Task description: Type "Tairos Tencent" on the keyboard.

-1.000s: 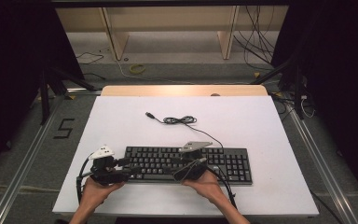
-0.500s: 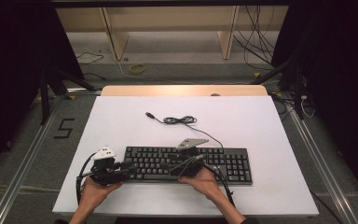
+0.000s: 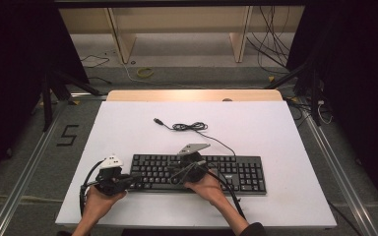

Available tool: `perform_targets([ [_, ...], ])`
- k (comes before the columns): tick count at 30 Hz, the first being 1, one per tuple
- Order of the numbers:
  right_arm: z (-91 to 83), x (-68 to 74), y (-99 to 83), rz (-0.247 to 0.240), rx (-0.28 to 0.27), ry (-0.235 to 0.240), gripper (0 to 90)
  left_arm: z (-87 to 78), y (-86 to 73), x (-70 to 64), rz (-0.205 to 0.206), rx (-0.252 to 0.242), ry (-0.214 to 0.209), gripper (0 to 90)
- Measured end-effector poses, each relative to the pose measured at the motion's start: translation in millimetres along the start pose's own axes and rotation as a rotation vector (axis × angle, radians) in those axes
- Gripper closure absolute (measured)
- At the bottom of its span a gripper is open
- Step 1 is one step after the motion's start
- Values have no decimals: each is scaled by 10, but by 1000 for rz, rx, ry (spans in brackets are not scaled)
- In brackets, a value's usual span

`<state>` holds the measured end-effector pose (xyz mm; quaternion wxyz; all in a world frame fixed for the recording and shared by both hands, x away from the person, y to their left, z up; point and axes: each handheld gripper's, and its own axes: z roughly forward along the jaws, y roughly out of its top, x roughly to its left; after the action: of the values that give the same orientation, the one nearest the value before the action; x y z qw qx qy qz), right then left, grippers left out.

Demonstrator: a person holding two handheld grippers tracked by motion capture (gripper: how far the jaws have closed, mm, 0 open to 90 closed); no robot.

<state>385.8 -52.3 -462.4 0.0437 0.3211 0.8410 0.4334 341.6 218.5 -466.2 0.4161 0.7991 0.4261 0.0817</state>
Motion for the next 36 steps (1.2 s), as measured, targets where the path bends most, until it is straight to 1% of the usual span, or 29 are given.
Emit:
perform_targets([
  [4, 67, 9, 46, -10, 14, -9, 879, 14, -7, 14, -1, 12, 4, 890],
  [6, 99, 15, 66, -16, 20, -12, 900, 19, -10, 20, -10, 13, 8, 891],
  [13, 203, -1, 104, -11, 49, -23, 900, 29, -20, 63, -24, 28, 18, 891],
  [22, 297, -18, 118, -8, 74, -36, 900, 61, -28, 85, -29, 52, 23, 891],
  [30, 340, -28, 117, -1, 83, -42, 900, 76, -34, 96, -35, 62, 26, 891],
  [34, 352, -29, 115, 1, 84, -46, 900, 91, -39, 104, -32, 76, 25, 891],
  [36, 358, -30, 113, -1, 83, -45, 900, 100, -39, 104, -38, 75, 21, 891],
])
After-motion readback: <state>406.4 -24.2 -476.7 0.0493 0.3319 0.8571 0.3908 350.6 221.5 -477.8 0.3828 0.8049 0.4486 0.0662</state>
